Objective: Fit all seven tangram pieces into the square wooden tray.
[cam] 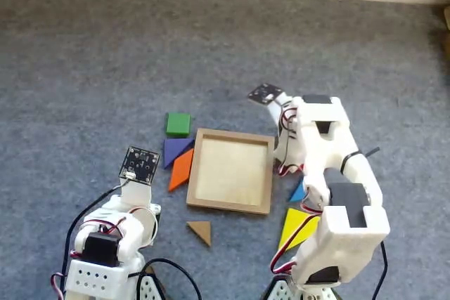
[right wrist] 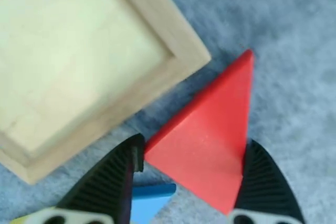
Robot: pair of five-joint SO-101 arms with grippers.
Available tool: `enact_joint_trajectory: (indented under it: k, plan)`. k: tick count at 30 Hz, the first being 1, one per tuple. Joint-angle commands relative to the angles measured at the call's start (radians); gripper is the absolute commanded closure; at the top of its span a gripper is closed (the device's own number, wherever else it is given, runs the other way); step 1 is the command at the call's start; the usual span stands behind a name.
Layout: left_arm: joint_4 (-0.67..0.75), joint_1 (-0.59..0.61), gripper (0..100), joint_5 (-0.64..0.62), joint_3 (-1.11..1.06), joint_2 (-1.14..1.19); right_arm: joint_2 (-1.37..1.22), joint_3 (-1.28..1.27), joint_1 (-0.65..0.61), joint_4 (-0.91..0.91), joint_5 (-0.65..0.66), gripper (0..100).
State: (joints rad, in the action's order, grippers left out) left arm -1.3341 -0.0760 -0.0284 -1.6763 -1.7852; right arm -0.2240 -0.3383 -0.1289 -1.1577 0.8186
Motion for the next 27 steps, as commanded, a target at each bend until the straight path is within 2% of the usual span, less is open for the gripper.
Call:
enact_joint_trajectory:
  k: [1,14,19,27]
  plan:
    - [-0.002,0.008,100,-0.009,-0.019,-0.022,0.082,0.028,0.028,-0.016,0.006,83.6]
    - [-0.002,0.008,100,-0.009,-0.019,-0.022,0.383,-0.107,0.022,-0.015,-0.017,83.6]
    - [-0.002,0.008,100,-0.009,-0.019,-0.022,0.479,-0.127,-0.038,-0.015,-0.184,83.6]
    - [-0.002,0.008,100,-0.009,-0.019,-0.022,0.51,-0.128,-0.193,-0.015,-0.54,83.6]
